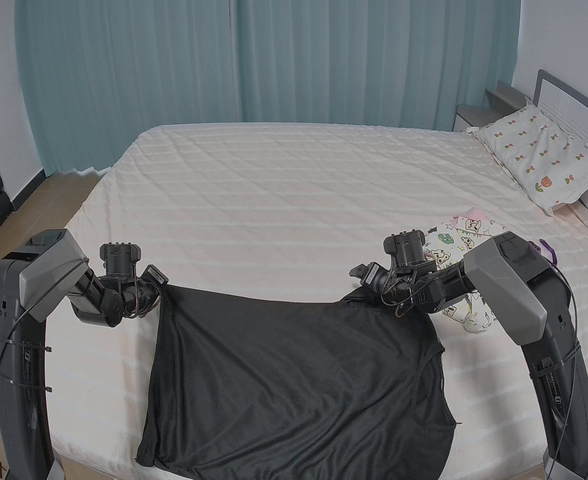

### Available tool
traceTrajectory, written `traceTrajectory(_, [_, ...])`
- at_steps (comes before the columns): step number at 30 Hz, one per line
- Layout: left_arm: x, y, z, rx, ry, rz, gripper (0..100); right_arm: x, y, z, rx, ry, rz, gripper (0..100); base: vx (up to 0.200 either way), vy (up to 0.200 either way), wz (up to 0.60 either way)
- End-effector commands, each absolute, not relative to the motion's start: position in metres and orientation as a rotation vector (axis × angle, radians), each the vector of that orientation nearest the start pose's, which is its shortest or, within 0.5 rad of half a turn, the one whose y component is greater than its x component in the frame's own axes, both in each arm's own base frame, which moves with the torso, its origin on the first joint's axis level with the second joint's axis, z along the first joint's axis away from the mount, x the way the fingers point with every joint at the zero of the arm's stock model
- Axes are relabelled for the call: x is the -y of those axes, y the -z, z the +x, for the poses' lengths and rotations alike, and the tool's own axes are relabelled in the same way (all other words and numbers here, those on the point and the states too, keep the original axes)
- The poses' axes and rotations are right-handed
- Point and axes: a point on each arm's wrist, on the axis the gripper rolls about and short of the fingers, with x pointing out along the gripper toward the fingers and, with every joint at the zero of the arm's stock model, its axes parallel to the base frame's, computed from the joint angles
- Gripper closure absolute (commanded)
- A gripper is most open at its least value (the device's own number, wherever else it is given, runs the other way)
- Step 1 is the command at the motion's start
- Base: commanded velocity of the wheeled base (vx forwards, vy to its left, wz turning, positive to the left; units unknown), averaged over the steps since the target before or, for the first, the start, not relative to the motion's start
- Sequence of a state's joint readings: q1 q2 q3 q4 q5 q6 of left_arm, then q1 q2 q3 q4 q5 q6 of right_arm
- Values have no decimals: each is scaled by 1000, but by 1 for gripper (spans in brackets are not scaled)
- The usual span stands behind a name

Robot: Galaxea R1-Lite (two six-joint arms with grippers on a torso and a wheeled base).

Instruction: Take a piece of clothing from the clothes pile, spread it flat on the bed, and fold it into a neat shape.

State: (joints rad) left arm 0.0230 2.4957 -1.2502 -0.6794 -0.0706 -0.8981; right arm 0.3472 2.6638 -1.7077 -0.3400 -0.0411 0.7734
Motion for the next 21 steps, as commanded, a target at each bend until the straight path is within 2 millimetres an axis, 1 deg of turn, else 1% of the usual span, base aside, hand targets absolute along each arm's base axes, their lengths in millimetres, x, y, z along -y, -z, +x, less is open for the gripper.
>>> traceTrajectory(1, [-9, 17, 453, -548, -215, -900, 100, -177, 17, 506, -612, -67, 657, 0, 0, 0, 0])
traceTrajectory(3, [-9, 17, 453, -550, -215, -899, 100, -179, 0, 518, -512, -82, 702, 0, 0, 0, 0])
traceTrajectory(6, [-9, 17, 453, -549, -217, -899, 100, -180, -9, 525, -393, -78, 774, 0, 0, 0, 0])
traceTrajectory(7, [-9, 17, 453, -549, -217, -899, 100, -180, -9, 525, -393, -78, 774, 0, 0, 0, 0])
traceTrajectory(8, [-10, 17, 453, -549, -218, -899, 100, -179, -16, 526, -344, -101, 789, 0, 0, 0, 0])
traceTrajectory(9, [-9, 17, 453, -548, -216, -899, 100, -180, -16, 527, -326, -109, 782, 0, 0, 0, 0])
traceTrajectory(14, [-10, 17, 453, -546, -219, -899, 100, -175, -8, 527, -342, -87, 730, 0, 0, 0, 0])
traceTrajectory(16, [-10, 17, 453, -546, -219, -899, 100, -172, -2, 521, -377, -75, 702, 0, 0, 0, 0])
traceTrajectory(21, [-10, 17, 453, -547, -221, -899, 100, -171, 0, 505, -435, -81, 592, 0, 0, 0, 0])
